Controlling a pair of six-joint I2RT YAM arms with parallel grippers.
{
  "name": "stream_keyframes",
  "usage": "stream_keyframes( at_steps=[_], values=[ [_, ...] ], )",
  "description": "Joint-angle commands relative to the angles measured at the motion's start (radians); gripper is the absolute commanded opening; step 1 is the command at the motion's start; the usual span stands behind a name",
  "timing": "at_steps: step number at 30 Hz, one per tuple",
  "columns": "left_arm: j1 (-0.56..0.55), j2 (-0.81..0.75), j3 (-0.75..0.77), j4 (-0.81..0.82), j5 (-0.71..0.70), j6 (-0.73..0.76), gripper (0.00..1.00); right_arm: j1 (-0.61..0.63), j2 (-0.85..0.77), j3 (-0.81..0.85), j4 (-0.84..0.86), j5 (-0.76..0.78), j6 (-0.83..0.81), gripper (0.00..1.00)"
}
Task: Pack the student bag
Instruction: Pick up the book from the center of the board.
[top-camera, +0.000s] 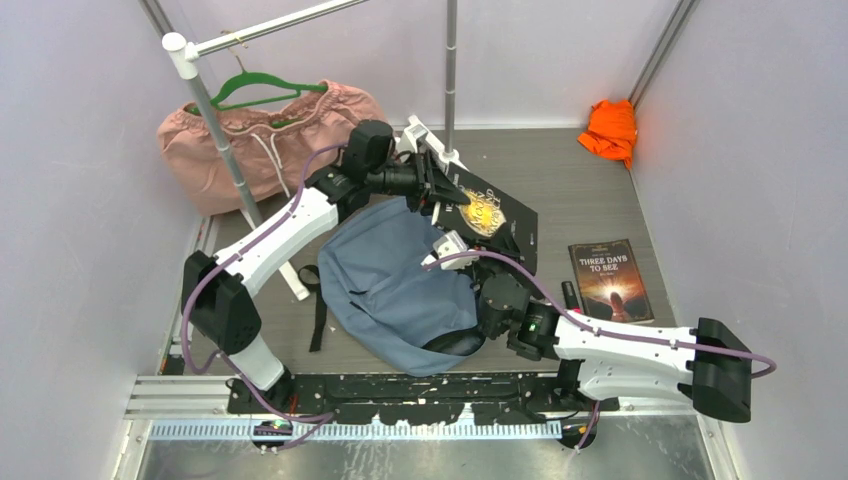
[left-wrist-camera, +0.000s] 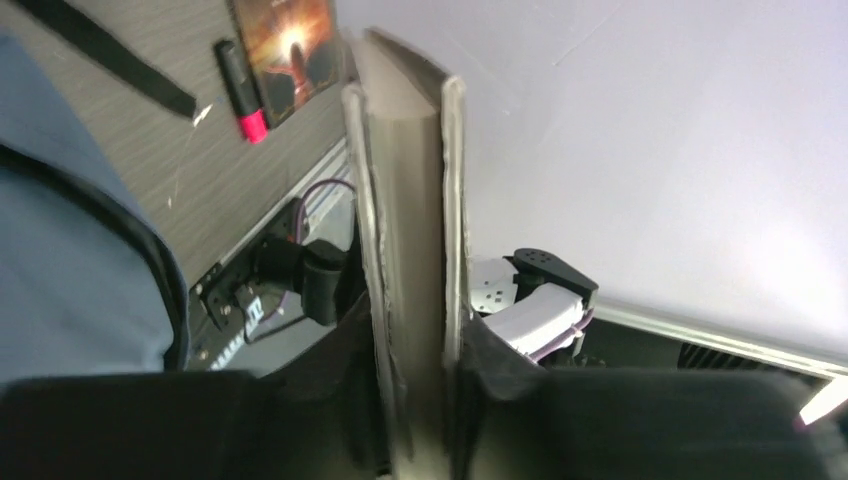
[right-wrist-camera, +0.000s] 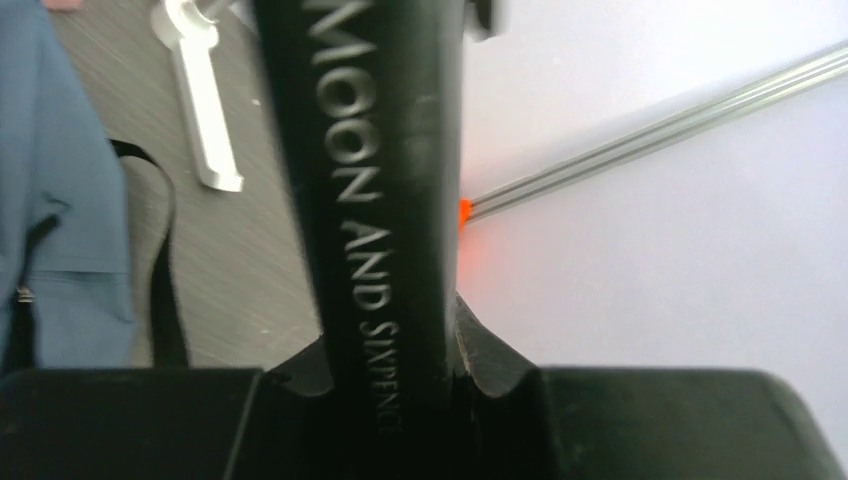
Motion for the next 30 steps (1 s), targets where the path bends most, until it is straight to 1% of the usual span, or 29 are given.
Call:
stream_keyframes(
  at_steps=[1, 2, 3, 4, 5, 6, 7, 8, 9, 10, 11, 13, 15, 17, 19, 22, 25, 27, 28, 30],
  values=[
    [-0.015, -0.011, 0.019, 0.066, 0.026, 0.024, 0.04, 0.008, 0.003, 0.045, 0.132, 0.032, 0.009, 0.01],
    [-0.016, -0.009, 0.02, 0.058, 0.026, 0.034, 0.0, 0.008, 0.004, 0.052, 0.119, 0.039, 0.025, 0.01],
    [-0.016, -0.01, 0.022, 0.054, 0.027, 0.047, 0.0, 0.008, 0.001, 0.059, 0.108, 0.045, 0.042, 0.02],
    [-0.016, -0.016, 0.023, 0.049, 0.027, 0.065, 0.0, 0.008, -0.004, 0.063, 0.093, 0.051, 0.062, 0.07],
    [-0.015, -0.021, 0.023, 0.046, 0.027, 0.08, 0.0, 0.008, -0.011, 0.066, 0.08, 0.052, 0.083, 0.15],
    [-0.014, -0.032, 0.027, 0.044, 0.029, 0.096, 0.0, 0.009, -0.021, 0.07, 0.06, 0.054, 0.112, 0.27],
    [-0.014, -0.04, 0.035, 0.035, 0.027, 0.114, 0.0, 0.009, -0.034, 0.074, 0.038, 0.054, 0.152, 0.47],
    [-0.012, -0.048, 0.05, 0.01, 0.019, 0.138, 0.0, 0.009, -0.055, 0.078, 0.01, 0.049, 0.194, 0.62],
    [-0.012, -0.058, 0.071, -0.026, 0.008, 0.171, 0.0, 0.008, -0.089, 0.088, -0.077, 0.038, 0.256, 0.73],
    [-0.012, -0.065, 0.097, -0.072, -0.011, 0.21, 0.0, 0.008, -0.117, 0.107, -0.184, 0.017, 0.337, 0.8],
    [-0.012, -0.074, 0.125, -0.126, -0.035, 0.258, 0.0, 0.009, -0.147, 0.138, -0.304, -0.005, 0.431, 0.84],
    [-0.009, -0.096, 0.162, -0.209, -0.088, 0.34, 0.0, 0.009, -0.203, 0.193, -0.523, -0.068, 0.596, 0.88],
    [-0.006, -0.12, 0.176, -0.244, -0.119, 0.396, 0.0, 0.008, -0.254, 0.24, -0.718, -0.142, 0.752, 0.89],
    [-0.003, -0.144, 0.174, -0.247, -0.124, 0.439, 0.0, 0.007, -0.294, 0.28, -0.866, -0.202, 0.899, 0.9],
    [-0.001, -0.161, 0.18, -0.263, -0.136, 0.486, 0.0, 0.006, -0.328, 0.314, -0.97, -0.281, 1.027, 0.9],
    [0.015, -0.175, 0.19, -0.283, -0.14, 0.524, 0.0, 0.007, -0.363, 0.336, -1.066, -0.446, 1.181, 0.93],
    [0.018, -0.186, 0.224, -0.354, -0.185, 0.562, 0.0, 0.007, -0.372, 0.345, -1.118, -0.555, 1.31, 0.95],
    [0.019, -0.202, 0.235, -0.403, -0.222, 0.602, 0.0, 0.007, -0.396, 0.337, -1.123, -0.591, 1.366, 0.96],
    [0.019, -0.21, 0.237, -0.422, -0.236, 0.622, 0.0, 0.006, -0.417, 0.329, -1.121, -0.589, 1.392, 0.99],
    [0.021, -0.231, 0.231, -0.449, -0.245, 0.667, 0.0, 0.006, -0.47, 0.303, -1.105, -0.587, 1.432, 1.0]
  ],
)
